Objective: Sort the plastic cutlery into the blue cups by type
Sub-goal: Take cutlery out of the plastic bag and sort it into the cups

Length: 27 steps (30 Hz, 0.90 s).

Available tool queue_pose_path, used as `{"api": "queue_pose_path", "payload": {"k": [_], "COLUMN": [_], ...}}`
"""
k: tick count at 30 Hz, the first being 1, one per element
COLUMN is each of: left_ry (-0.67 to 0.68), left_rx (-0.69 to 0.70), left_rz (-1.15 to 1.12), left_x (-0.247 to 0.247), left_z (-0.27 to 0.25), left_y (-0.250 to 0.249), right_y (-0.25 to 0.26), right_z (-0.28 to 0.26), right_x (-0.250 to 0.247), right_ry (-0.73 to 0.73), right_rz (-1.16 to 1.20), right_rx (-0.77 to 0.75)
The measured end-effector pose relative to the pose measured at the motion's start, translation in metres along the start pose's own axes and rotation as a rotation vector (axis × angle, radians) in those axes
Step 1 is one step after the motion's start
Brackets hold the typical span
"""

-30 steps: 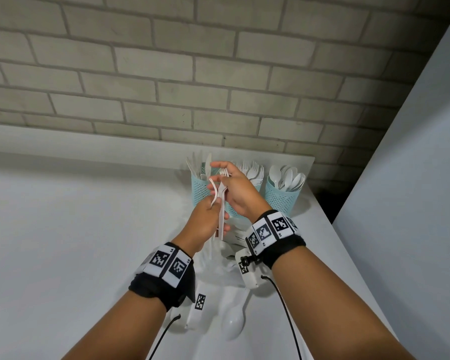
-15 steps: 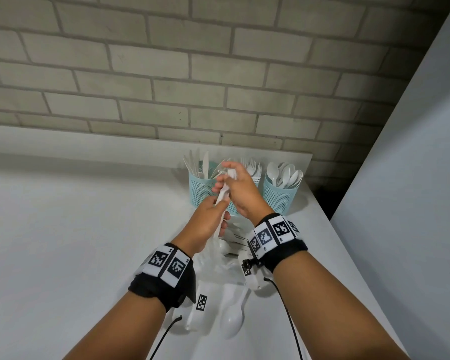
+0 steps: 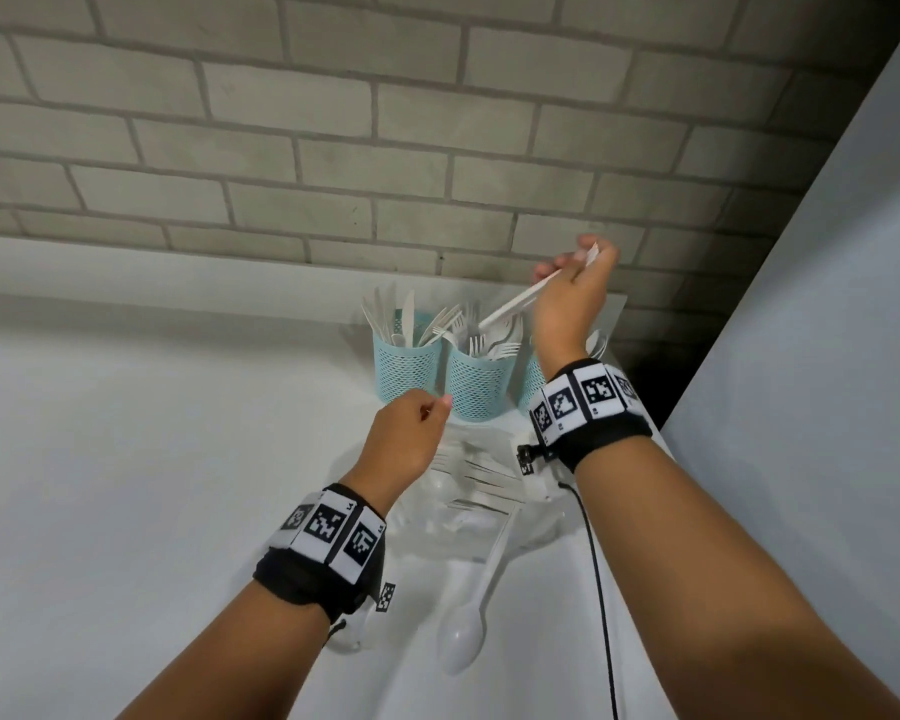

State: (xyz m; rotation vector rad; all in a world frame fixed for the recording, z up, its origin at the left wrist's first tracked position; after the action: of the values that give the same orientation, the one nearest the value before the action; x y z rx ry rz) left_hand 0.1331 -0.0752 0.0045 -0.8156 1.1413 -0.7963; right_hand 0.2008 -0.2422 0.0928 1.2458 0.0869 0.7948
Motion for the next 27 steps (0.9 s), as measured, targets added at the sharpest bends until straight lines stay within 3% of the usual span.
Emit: {"api": "queue_pose_path", "payload": {"k": [3,6,9,13,16,19,21,24,25,27], "left_ry": [-0.004,0.204,0.292,0.330,0.342,0.347,0.343,0.369,0.371,0.376], "left_rx": [0.112,0.018,-0.015,0.025,-0.009,-0.051,-0.052,-0.001,0.005,-0.009], "left_rz": [0.306,0.537,0.566,0.543,0.527,0.520,0.512,0.544,0.537,0.502], "left_x": [0.002,0.002,-0.005,-0.012,-0.013,-0.013,-0.015,-0.015,-0.016,-0.016], "left_z": [0.000,-0.008,-0.009,-0.007,-0.007,-0.008,-0.010,-0.013,-0.014,-0.015], "left_y": [0.004,0.008,0.012,0.014,0.014,0.016,0.015,0.014,0.014,0.016], "right_y": [-0.012,-0.042,-0.067,-0.065,-0.039,0.000,0.018,0.021,0.016,0.004], "right_z": [-0.003,-0.012,-0.021,-0.023,-0.030,-0.048,-0.066,-0.108,-0.121,-0.143], "right_x": [0.007,0.010,0.008,0.009,0.014,0.011,0.000,-0.031,-0.041,-0.060], "right_ry": [0.116,0.317,0.499,0.678,0.743,0.827,1.167,1.832,1.965,2.075], "right_rz": [-0.132,-0.509,-0.993,-1.223,-1.255,-0.907,-0.904,-1.280,-1.341,-1.471], "right_rx": [-0.175,-0.226,-0.412,-0.522,-0.558,-0.552,-0.427,-0.288,-0.275,-0.330]}}
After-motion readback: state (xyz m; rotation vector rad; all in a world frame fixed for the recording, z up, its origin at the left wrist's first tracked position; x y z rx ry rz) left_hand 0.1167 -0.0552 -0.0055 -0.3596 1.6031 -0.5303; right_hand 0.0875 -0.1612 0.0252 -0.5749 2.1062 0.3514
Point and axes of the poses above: each hand's wrist, its own z-axis towards the middle knuckle, its own x-axis out of the palm, y = z × x, the point moved 3 cm from there along z, towards the middle knuckle, and after that the axes turned 14 degrees about -y, right-handed, at the moved point
